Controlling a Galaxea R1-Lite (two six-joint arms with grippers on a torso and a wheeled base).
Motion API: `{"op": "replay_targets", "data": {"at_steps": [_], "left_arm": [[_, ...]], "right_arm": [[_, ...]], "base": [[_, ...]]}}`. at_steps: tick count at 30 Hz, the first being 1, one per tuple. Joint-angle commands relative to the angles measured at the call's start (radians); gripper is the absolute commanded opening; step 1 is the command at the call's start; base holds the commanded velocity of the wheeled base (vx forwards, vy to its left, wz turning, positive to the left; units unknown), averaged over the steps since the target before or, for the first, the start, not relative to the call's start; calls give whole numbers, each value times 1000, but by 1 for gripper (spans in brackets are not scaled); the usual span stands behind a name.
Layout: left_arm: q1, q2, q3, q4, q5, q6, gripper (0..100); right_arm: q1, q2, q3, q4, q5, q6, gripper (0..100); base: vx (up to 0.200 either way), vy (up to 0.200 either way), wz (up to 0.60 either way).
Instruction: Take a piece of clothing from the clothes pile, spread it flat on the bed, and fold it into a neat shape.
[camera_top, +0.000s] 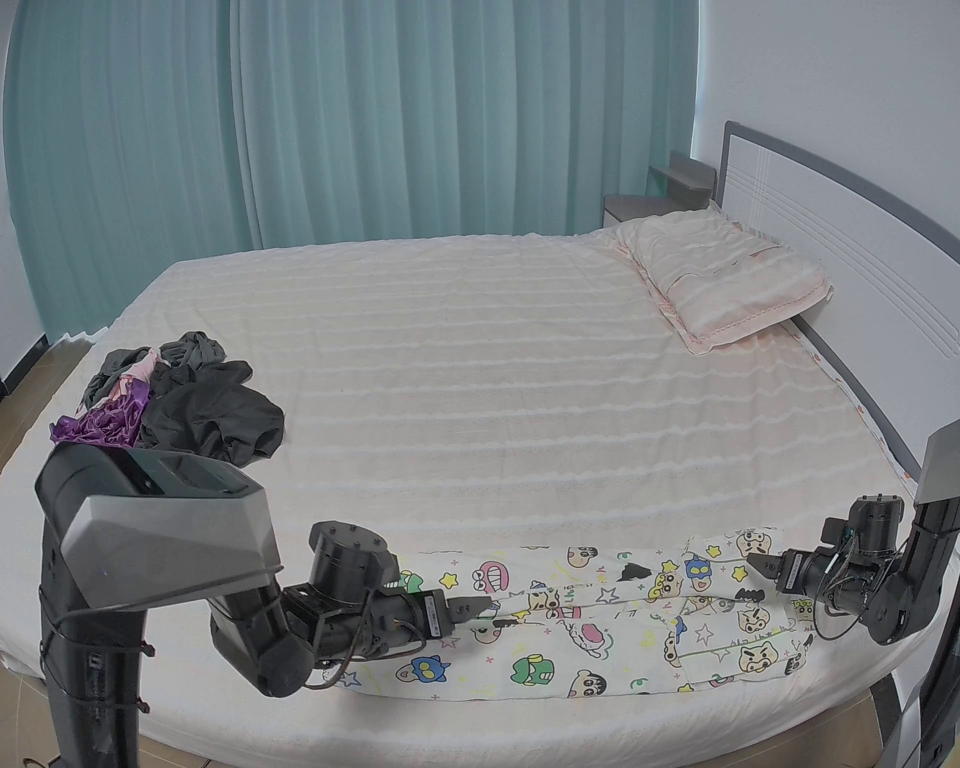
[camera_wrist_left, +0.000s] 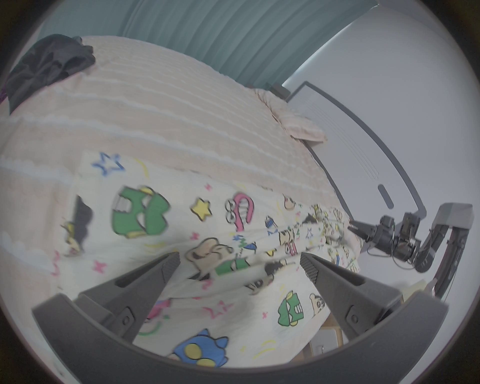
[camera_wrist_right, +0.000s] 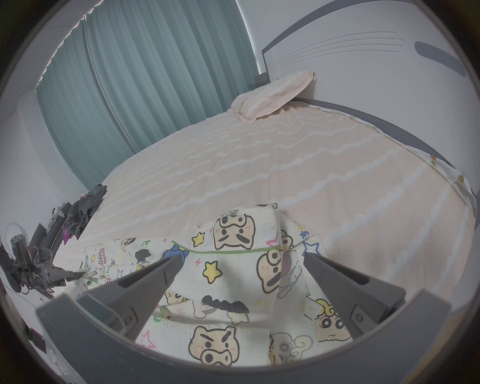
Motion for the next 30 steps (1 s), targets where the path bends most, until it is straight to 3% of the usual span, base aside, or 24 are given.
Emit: {"op": "replay_targets", "data": {"at_steps": [1,7,14,21,30], "left_arm": [[71,-124,48,-1,3,3,100],[135,-214,119,5,3,17,100],[186,-151,220,4,5,155,100],[180,25,179,-21,105,213,100],[177,60,133,-25,118,216,100]], "right_arm": [[-2,4,-1,0,0,1,100],[0,7,-1,0,0,1,100],[0,9,1,0,0,1,100],[9,10,4,0,2,3,100],[12,10,5,0,2,1,100]], "base": [[0,0,0],[0,0,0],[0,0,0],[0,0,0],[0,0,0]]}}
